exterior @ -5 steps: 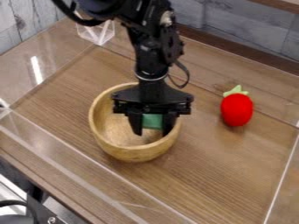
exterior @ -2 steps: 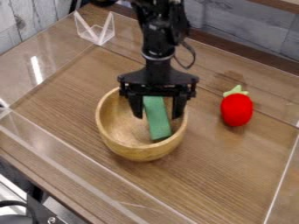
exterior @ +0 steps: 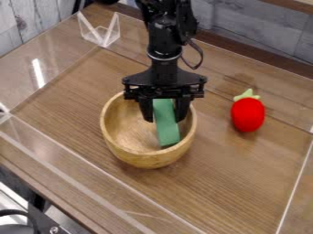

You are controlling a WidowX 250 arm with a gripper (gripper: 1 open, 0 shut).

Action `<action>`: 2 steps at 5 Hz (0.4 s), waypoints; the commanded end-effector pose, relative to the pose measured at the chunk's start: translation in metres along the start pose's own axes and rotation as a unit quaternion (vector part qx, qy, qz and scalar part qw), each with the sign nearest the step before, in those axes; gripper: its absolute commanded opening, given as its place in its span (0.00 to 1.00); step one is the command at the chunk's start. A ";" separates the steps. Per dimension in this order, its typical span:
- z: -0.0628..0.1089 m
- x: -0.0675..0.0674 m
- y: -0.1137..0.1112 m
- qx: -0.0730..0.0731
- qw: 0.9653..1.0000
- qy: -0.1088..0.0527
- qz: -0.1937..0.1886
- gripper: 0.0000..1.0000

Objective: Put the green stick in the brown bowl

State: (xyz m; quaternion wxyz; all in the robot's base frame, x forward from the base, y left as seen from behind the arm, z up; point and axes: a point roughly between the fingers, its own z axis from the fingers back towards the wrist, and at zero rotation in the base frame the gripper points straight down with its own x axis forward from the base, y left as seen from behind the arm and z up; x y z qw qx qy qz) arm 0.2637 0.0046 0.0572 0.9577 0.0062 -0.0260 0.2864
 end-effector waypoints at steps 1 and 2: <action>0.009 0.003 -0.001 -0.007 1.000 -0.018 0.008 0.00; 0.010 0.000 0.000 -0.008 1.000 -0.018 -0.012 0.00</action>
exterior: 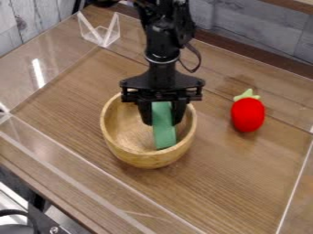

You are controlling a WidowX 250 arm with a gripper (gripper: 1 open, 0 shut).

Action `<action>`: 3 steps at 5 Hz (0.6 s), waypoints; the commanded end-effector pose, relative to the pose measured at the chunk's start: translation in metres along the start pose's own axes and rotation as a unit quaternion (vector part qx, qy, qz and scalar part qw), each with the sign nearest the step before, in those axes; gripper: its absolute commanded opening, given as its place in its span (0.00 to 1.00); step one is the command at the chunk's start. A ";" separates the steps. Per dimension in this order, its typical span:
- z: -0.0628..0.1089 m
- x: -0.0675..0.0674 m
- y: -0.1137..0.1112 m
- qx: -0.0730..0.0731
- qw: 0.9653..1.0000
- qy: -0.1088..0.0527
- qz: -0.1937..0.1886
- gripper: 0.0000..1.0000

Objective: Put the green stick in the brown bowl

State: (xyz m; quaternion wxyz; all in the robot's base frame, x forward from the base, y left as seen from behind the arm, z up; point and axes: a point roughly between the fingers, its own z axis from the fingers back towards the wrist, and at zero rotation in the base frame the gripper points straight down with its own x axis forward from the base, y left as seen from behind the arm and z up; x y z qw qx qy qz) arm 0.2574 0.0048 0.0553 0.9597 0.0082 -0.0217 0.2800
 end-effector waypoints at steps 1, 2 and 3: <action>0.014 0.002 -0.002 -0.013 0.999 -0.021 -0.025 0.00; 0.017 0.003 -0.003 -0.013 1.000 -0.021 -0.015 0.00; 0.022 0.004 -0.004 -0.014 1.000 -0.021 -0.005 0.00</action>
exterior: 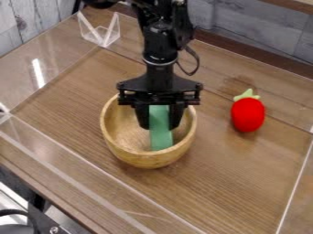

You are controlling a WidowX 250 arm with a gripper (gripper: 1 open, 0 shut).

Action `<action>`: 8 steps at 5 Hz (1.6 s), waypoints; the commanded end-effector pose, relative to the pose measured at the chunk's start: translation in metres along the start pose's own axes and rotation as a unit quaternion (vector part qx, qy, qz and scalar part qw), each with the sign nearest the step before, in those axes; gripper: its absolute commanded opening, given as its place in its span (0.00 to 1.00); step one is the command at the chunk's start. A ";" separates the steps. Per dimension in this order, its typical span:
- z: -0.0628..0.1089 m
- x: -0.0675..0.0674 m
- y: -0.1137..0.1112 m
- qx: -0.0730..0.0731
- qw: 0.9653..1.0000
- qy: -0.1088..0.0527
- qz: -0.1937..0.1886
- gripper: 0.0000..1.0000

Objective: Put the green stick in the brown bowl

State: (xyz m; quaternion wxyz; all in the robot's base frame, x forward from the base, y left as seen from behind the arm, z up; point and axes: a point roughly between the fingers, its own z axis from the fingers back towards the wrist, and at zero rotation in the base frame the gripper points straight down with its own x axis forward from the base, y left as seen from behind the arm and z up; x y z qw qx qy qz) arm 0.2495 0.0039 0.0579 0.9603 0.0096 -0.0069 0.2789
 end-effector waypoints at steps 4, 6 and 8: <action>0.043 0.013 -0.007 -0.018 0.998 -0.035 0.041 0.00; 0.065 0.009 -0.011 -0.019 0.996 -0.038 0.080 1.00; 0.050 -0.004 -0.011 -0.015 0.995 -0.039 0.090 1.00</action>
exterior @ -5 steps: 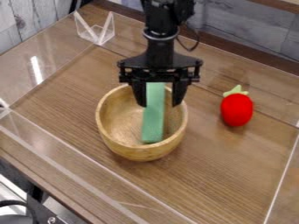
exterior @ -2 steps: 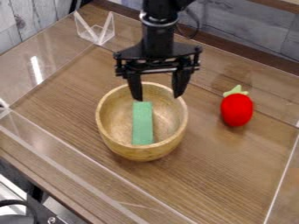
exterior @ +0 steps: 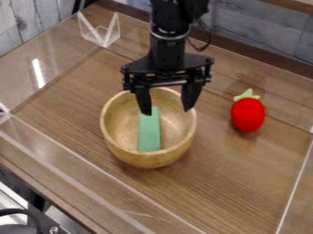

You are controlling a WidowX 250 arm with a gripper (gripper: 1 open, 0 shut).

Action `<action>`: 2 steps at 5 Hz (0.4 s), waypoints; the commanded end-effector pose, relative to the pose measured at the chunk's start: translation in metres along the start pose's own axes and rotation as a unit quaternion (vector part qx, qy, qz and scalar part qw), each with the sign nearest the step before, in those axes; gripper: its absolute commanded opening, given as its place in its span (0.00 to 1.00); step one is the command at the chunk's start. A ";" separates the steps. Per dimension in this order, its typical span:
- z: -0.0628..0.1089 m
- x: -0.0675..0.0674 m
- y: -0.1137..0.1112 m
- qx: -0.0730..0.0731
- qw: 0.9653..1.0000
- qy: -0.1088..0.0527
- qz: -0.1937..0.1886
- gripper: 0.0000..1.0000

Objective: Put the green stick in the brown bowl

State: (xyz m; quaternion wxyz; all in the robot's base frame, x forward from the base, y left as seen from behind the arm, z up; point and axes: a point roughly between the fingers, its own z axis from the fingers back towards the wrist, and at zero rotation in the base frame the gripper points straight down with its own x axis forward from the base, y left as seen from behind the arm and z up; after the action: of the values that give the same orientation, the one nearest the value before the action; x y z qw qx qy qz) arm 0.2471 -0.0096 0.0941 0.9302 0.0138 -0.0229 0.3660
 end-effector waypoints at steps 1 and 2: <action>0.011 0.005 0.004 -0.011 1.000 -0.022 0.014 1.00; 0.010 0.006 0.011 -0.006 0.999 -0.023 0.030 1.00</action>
State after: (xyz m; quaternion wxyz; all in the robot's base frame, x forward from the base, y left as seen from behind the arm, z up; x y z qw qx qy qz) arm 0.2392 -0.0007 0.0929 0.9195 0.0218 -0.0246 0.3916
